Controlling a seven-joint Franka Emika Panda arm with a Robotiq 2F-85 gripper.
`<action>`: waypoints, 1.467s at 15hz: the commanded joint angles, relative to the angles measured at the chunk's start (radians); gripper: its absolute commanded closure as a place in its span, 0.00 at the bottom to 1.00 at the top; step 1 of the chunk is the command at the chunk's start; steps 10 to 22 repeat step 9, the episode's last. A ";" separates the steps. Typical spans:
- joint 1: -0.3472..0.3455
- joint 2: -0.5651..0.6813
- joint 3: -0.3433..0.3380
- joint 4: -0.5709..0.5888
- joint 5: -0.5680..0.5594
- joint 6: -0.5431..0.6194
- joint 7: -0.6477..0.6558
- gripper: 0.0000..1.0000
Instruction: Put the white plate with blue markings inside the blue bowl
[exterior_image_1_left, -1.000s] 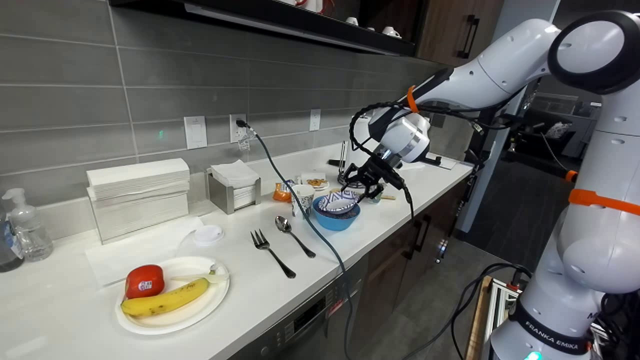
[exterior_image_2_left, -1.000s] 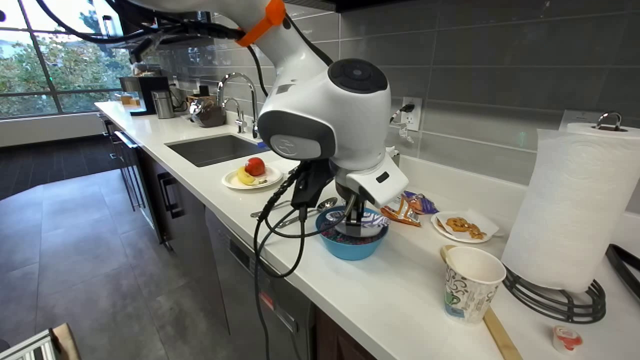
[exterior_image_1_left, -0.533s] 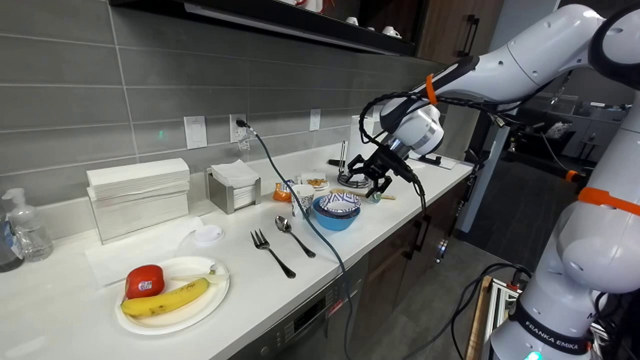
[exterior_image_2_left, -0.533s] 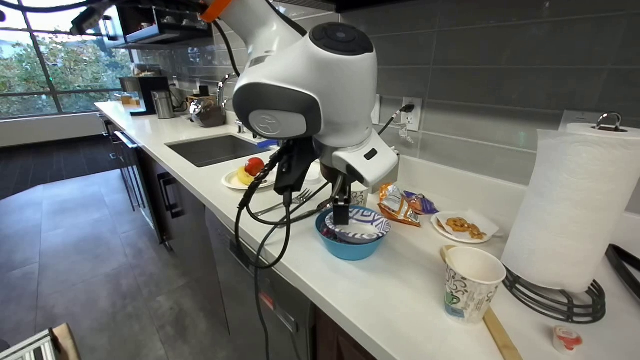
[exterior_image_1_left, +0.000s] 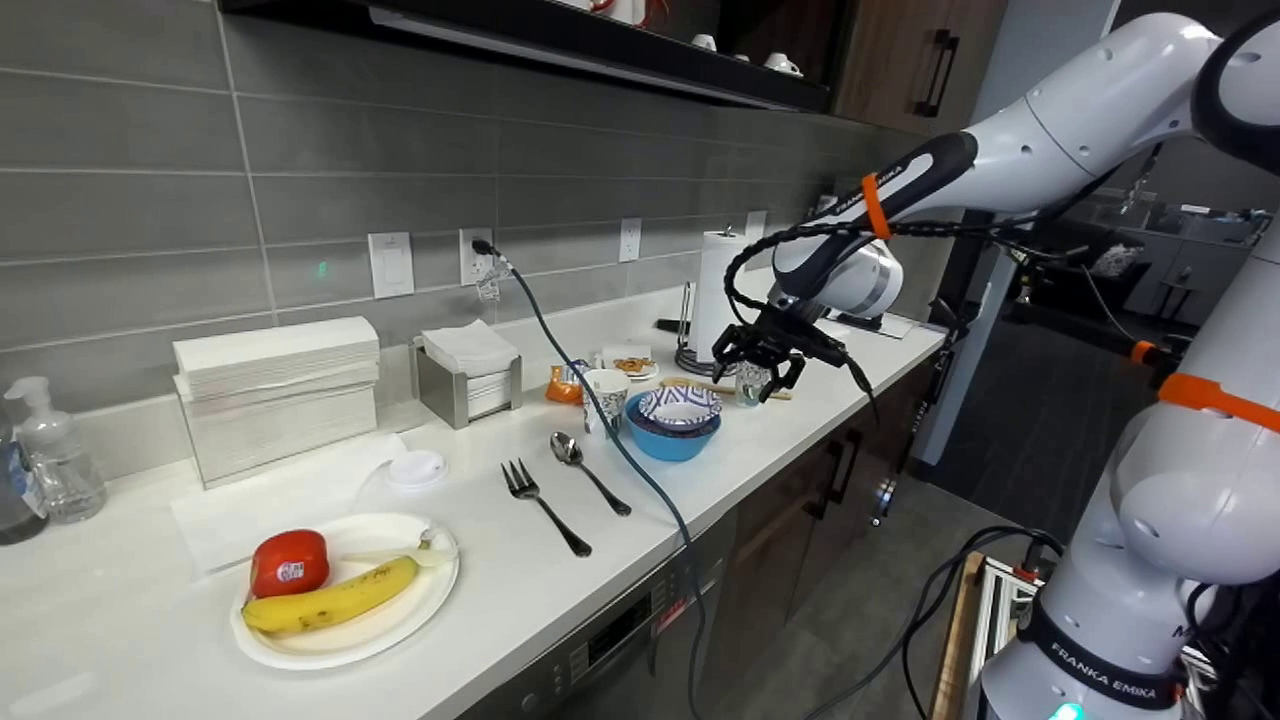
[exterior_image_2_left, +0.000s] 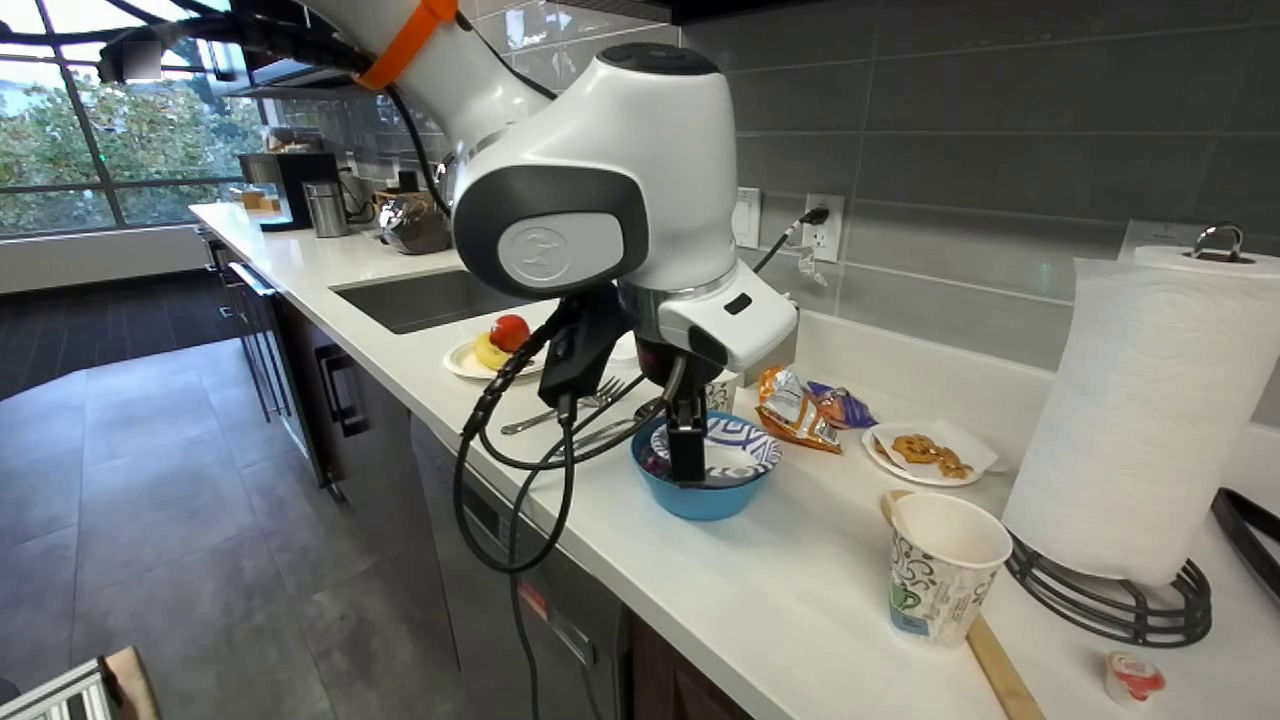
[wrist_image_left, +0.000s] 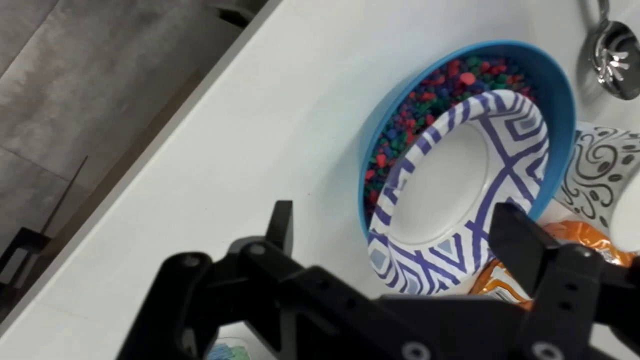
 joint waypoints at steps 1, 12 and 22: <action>-0.027 -0.135 0.015 -0.073 -0.203 -0.135 0.104 0.00; -0.027 -0.289 0.017 -0.108 -0.224 -0.274 0.008 0.00; -0.027 -0.289 0.017 -0.108 -0.224 -0.274 0.008 0.00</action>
